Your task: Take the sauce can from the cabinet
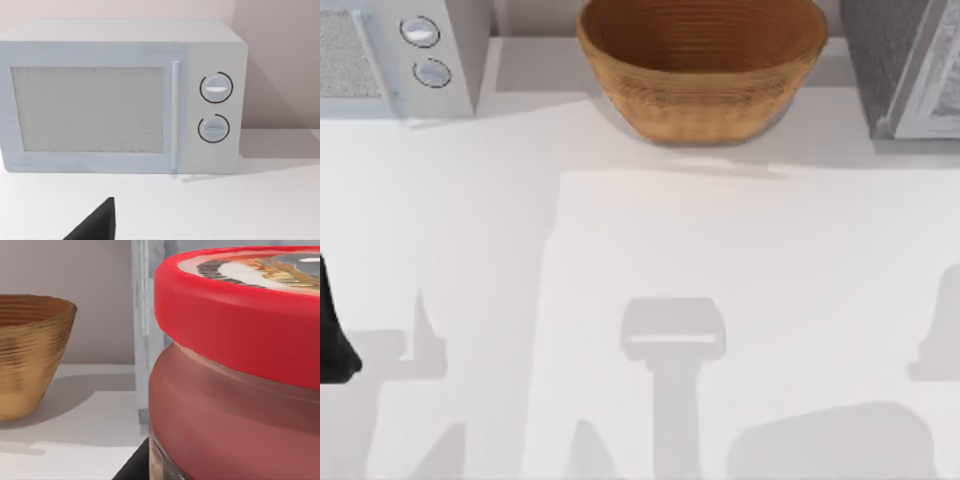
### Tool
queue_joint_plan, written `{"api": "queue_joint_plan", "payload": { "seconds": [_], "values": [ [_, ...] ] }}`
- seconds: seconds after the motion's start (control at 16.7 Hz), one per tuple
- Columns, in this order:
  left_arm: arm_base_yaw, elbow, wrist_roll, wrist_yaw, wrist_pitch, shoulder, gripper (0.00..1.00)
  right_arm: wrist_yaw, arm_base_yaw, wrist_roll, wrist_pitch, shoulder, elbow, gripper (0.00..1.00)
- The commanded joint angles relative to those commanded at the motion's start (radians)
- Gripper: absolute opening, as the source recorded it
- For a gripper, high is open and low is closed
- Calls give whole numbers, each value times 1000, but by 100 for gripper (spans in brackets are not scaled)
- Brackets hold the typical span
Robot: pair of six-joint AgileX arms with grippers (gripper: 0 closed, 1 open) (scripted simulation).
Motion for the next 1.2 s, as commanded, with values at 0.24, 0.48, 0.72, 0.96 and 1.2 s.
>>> {"api": "queue_joint_plan", "payload": {
  "seconds": [0.24, 0.48, 0.72, 0.96, 1.2],
  "values": [
    [0, 0, 0, 0, 0, 0, 100, -7, 3, 2, 8, 21, 2, 0],
    [0, 0, 0, 0, 0, 0, 100, -57, -4, 2, 94, 132, 20, 0],
    [0, 0, 0, 0, 0, 0, 100, -133, -18, 4, 229, 300, 52, 0],
    [0, 0, 0, 0, 0, 0, 100, -208, -30, 8, 362, 465, 83, 0],
    [0, 0, 0, 0, 0, 0, 100, -280, -44, 14, 494, 628, 115, 0]
  ]
}}
